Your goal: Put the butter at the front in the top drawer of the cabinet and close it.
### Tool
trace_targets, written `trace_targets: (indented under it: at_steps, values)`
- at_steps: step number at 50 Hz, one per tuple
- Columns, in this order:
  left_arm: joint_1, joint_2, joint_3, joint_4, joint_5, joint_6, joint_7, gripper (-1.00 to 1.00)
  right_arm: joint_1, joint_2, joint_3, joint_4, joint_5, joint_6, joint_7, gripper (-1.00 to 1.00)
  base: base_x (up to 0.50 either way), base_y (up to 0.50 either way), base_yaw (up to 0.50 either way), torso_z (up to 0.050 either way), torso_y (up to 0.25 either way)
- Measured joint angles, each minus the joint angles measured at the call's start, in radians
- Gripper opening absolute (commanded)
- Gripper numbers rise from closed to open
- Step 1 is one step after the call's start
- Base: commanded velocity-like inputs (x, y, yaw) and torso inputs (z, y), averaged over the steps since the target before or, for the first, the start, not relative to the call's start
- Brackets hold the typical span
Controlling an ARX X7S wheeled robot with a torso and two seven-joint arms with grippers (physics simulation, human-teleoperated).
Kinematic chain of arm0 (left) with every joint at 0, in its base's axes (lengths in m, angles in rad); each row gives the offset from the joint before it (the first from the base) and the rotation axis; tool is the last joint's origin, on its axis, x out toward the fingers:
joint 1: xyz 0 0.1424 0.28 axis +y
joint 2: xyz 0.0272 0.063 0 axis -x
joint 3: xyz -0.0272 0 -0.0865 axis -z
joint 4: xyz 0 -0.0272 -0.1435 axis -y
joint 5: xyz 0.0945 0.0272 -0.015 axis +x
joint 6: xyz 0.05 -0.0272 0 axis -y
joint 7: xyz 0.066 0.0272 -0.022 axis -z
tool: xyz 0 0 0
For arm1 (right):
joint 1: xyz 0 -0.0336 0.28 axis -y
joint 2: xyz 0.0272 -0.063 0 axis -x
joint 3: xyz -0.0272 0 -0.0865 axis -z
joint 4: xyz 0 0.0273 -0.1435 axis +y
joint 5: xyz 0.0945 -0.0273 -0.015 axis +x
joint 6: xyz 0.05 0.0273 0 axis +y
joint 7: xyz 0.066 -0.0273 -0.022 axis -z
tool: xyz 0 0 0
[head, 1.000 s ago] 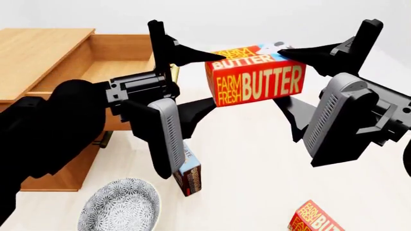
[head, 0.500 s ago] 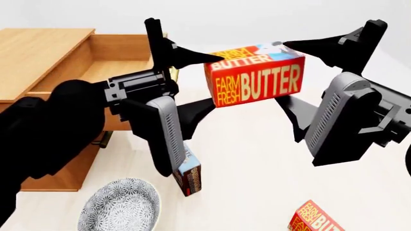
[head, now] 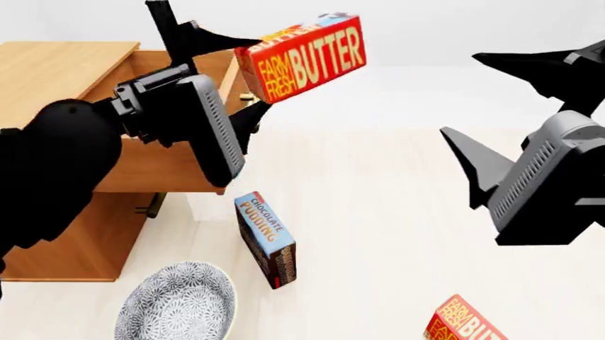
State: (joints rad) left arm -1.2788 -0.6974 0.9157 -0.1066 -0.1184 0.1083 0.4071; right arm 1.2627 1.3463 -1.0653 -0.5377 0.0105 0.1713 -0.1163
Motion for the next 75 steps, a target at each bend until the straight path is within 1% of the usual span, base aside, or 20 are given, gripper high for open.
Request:
trace_targets:
  at_steps: [8, 20, 30, 40, 49, 65, 75]
  values:
    - [-0.033, 0.023, -0.071, -0.014, -0.130, -0.229, -0.053, -1.00, -0.024, 0.014, -0.004, -0.022, 0.018, 0.029, 0.040, 1.00, 0.00, 0.00, 0.00, 0.000, 0.001]
    - [-0.096, 0.092, -0.190, -0.079, -0.328, -0.565, -0.168, -1.00, -0.055, 0.034, 0.001, -0.067, 0.092, 0.072, 0.101, 1.00, 0.00, 0.00, 0.00, 0.001, 0.002]
    - [-0.152, 0.170, -0.280, -0.195, -0.445, -0.757, -0.267, -1.00, -0.068, 0.047, 0.006, -0.086, 0.131, 0.087, 0.132, 1.00, 0.00, 0.00, 0.00, 0.000, 0.001]
    - [-0.193, 0.236, -0.340, -0.315, -0.509, -0.873, -0.345, -1.00, -0.076, 0.048, 0.007, -0.093, 0.144, 0.098, 0.147, 1.00, 0.00, 0.00, 0.00, 0.000, 0.002]
    - [-0.228, 0.277, -0.383, -0.400, -0.552, -0.956, -0.398, -1.00, -0.081, 0.039, 0.006, -0.094, 0.141, 0.106, 0.152, 1.00, 0.00, 0.00, 0.00, 0.001, 0.001]
    - [-0.289, 0.336, -0.445, -0.555, -0.601, -1.053, -0.465, -1.00, -0.088, 0.039, 0.007, -0.095, 0.139, 0.106, 0.152, 1.00, 0.00, 0.00, 0.00, 0.000, 0.001]
    - [-0.329, 0.365, -0.479, -0.655, -0.615, -1.088, -0.510, -1.00, -0.092, 0.036, 0.007, -0.093, 0.137, 0.105, 0.153, 1.00, 0.00, 0.00, 0.00, 0.001, 0.002]
